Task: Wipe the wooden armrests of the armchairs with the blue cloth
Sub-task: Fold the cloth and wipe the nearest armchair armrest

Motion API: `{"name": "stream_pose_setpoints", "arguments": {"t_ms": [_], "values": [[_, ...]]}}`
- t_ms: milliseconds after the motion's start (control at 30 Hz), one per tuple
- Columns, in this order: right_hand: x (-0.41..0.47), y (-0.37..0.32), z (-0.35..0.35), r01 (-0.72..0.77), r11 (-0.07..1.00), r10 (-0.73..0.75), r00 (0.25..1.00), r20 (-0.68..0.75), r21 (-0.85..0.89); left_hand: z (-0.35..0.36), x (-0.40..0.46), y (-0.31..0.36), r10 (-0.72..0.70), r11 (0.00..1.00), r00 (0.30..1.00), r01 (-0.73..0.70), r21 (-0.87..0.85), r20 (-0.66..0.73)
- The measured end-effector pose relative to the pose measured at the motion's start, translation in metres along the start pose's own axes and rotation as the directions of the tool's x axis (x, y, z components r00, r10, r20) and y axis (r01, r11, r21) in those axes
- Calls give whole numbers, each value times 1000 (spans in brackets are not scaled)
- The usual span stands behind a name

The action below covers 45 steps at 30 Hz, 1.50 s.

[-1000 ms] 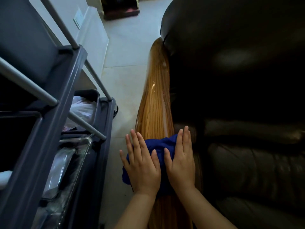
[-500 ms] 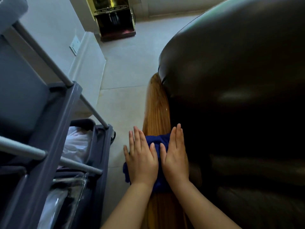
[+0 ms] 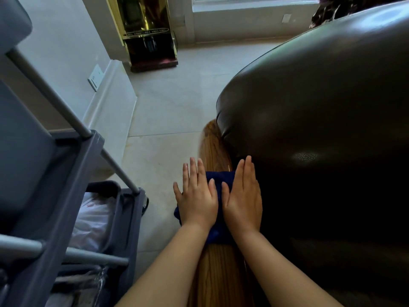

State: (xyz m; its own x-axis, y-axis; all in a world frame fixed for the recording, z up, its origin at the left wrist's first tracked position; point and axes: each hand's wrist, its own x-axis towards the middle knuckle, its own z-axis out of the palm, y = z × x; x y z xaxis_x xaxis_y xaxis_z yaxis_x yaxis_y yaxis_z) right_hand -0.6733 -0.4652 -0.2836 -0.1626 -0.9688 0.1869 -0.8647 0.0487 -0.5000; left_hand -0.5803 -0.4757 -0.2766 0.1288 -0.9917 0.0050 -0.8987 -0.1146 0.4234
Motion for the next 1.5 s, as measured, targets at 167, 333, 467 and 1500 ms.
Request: {"name": "stream_pose_setpoints", "arguments": {"t_ms": [167,333,467,1500], "values": [[1,-2,-19,36,998,-28,988,152,-52,-21,0,-8,30,999,995,-29,-19,93],[-16,12,-61,109,992,-103,990,-94,61,-60,-34,-30,144,979,971,-168,-119,-189],[-24,17,-67,259,964,-265,956,124,65,-67,-48,-32,157,967,986,-165,-195,-57],[-40,5,-119,185,979,-205,876,436,88,-111,-69,-15,87,989,973,-58,-137,214]]}}
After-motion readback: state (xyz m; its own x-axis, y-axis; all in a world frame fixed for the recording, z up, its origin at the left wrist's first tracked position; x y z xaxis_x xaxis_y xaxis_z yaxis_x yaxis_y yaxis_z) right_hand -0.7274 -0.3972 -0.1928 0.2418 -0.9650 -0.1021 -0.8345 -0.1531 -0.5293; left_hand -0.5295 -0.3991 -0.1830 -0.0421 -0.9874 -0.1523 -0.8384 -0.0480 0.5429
